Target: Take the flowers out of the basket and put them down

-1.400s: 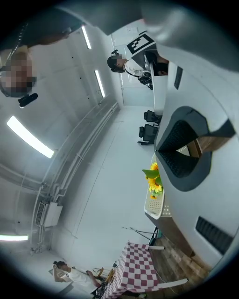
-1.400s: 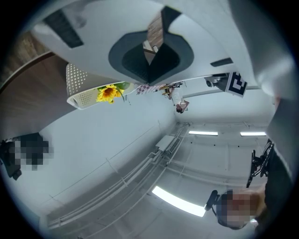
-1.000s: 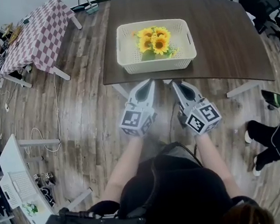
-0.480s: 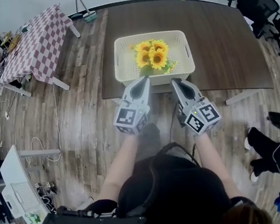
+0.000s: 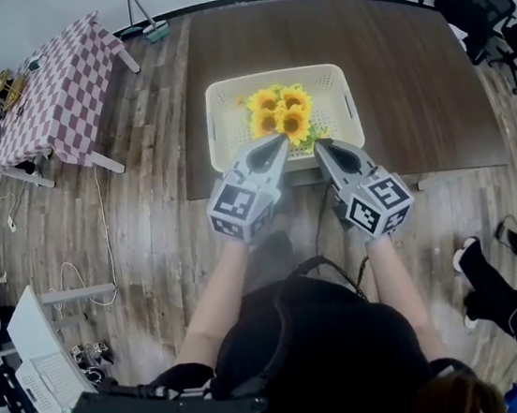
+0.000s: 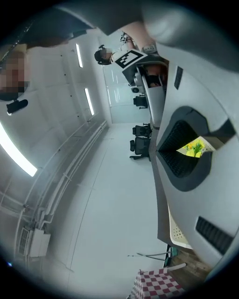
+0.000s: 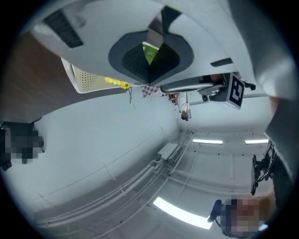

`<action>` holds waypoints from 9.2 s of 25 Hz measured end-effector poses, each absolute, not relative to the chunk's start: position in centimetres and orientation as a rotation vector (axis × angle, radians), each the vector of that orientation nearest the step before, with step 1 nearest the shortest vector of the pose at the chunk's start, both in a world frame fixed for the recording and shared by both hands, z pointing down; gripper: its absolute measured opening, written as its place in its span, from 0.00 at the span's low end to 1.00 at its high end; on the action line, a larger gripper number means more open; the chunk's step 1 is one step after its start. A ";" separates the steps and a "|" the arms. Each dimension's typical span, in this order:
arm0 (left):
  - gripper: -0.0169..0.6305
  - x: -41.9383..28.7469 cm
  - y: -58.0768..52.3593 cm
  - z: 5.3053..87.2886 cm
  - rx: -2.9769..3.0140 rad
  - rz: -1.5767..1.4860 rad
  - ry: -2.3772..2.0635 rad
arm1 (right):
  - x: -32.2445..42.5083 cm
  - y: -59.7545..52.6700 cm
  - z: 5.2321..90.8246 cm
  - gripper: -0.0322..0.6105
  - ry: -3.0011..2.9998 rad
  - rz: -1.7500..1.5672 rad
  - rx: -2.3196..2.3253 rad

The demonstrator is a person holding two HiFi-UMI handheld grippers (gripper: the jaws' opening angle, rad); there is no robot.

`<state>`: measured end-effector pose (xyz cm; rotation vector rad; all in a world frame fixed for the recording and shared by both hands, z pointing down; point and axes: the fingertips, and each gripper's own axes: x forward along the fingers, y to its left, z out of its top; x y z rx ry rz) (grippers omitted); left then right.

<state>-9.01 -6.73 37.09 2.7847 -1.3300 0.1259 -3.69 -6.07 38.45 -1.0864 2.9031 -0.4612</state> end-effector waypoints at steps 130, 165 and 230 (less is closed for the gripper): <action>0.04 -11.9 -21.7 33.7 2.354 0.031 -1.351 | -3.8 -17.6 35.2 0.06 3.255 -0.512 -0.540; 0.03 9.6 -23.3 31.3 2.501 0.057 -1.046 | 17.1 -19.2 33.1 0.06 2.991 -0.535 -0.898; 0.05 19.2 -27.0 48.3 2.238 0.258 -1.158 | 27.5 -21.0 47.0 0.06 2.797 -0.959 -1.163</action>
